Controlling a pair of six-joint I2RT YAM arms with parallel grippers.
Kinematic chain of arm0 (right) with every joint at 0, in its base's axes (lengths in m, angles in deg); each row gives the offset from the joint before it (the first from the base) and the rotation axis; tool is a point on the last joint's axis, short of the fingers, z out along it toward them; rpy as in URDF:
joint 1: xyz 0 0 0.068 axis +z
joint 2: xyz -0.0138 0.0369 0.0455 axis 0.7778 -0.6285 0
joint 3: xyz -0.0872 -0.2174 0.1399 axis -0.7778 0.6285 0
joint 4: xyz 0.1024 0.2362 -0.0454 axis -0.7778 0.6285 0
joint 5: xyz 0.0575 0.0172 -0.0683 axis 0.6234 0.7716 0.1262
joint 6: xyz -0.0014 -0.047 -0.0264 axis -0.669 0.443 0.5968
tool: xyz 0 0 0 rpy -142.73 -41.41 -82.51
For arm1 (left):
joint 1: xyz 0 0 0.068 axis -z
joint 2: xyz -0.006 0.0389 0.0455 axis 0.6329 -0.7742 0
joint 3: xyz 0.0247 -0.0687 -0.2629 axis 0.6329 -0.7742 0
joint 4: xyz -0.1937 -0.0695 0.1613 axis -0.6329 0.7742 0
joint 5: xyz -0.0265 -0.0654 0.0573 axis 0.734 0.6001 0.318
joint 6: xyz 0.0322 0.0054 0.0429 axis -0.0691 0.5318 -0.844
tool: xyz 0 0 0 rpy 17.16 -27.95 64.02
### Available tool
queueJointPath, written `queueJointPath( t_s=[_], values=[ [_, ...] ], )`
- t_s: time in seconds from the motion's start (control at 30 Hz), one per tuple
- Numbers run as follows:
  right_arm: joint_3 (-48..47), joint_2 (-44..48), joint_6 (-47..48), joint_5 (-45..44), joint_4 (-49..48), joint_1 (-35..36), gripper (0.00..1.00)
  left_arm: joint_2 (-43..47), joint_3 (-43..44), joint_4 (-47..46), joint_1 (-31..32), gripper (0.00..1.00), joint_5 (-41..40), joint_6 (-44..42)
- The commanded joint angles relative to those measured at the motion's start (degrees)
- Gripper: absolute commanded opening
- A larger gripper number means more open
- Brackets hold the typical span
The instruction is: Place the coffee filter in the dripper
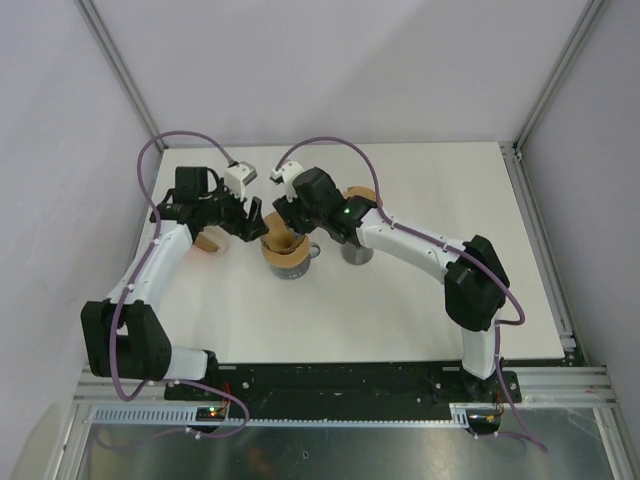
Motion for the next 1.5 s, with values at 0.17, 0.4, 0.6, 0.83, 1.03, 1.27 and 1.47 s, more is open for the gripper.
queueJointPath(
  t_s=[0.17, 0.4, 0.6, 0.83, 1.03, 1.27, 1.47],
  values=[
    [-4.17, 3.1, 1.24, 0.12, 0.21, 0.63, 0.58, 3.67, 3.19, -0.17, 0.12, 0.91, -0.23, -1.78],
    [-6.51, 4.71, 2.74, -0.75, 1.11, 1.02, 0.6, 4.45, 5.2, -0.17, 0.16, 0.99, -0.48, -1.73],
    [-7.54, 7.39, 3.85, -1.0, 1.69, 0.97, 0.62, 5.13, 6.77, -0.19, 0.04, 1.0, -2.47, -1.44],
    [-4.95, 14.22, 4.22, -0.83, 1.5, -0.08, 0.65, 5.9, 8.13, -0.18, -1.62, 1.0, -5.27, -0.92],
    [1.07, 23.47, 3.32, -3.64, 1.08, -4.15, 0.68, 5.17, 8.14, -0.94, -4.49, 1.0, -7.63, 1.45],
    [13.12, 34.62, -1.5, -7.26, 1.08, -18.31, 0.71, 5.28, 3.23, -10.82, -7.63, 1.0, -17.65, 7.97],
    [24.58, 40.83, -6.45, -4.44, 0.73, -34.02, 0.74, 7.24, -7.49, -26.75, -7.73, 1.0, -26.48, 12.15]
  ],
)
